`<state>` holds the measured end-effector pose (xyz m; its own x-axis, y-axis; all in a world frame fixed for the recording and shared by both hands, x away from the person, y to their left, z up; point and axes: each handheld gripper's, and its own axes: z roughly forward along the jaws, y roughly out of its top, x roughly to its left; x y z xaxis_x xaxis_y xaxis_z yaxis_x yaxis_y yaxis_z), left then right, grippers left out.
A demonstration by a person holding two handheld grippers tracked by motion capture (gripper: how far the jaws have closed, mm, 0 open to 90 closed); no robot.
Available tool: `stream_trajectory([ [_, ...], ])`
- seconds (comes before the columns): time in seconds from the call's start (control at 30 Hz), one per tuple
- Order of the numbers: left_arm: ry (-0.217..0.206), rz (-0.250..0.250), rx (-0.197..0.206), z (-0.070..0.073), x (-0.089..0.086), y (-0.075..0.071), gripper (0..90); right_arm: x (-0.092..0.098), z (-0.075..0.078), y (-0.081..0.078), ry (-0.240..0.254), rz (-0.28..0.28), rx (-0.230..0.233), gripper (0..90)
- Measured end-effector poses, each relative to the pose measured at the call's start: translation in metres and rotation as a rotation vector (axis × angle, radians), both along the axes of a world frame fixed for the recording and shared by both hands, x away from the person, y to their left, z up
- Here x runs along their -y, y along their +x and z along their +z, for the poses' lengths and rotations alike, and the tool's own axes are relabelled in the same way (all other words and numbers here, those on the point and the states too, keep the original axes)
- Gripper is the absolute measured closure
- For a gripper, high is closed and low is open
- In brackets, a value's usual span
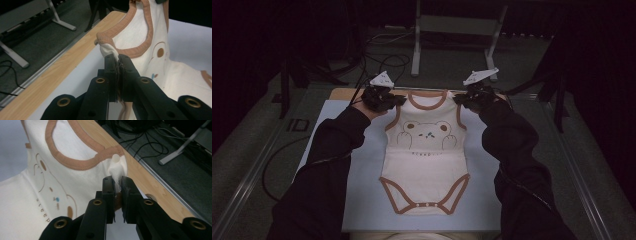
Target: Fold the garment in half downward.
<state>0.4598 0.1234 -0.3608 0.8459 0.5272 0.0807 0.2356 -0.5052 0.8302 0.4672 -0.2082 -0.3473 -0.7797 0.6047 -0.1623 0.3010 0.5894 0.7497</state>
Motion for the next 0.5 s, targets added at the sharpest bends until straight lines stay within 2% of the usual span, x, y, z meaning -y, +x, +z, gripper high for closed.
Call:
stream_trajectory([
  [0.1, -0.015, -0.001, -0.004, 0.0, -0.002, -0.003, 86.8, 0.0, -0.001, -0.001, 0.013, -0.005, 0.007, 82.7],
  [0.2, -0.007, -0.008, -0.014, -0.005, -0.003, -0.006, 86.7, 0.0, -0.003, -0.006, 0.019, 0.0, 0.002, 82.8],
  [0.37, -0.006, -0.01, -0.025, -0.013, -0.006, -0.011, 86.7, -0.001, -0.009, -0.019, 0.027, 0.021, 0.004, 82.8],
  [0.5, -0.012, -0.029, -0.029, -0.019, -0.008, -0.022, 86.7, 0.0, -0.014, -0.032, 0.036, 0.04, 0.004, 82.7],
])
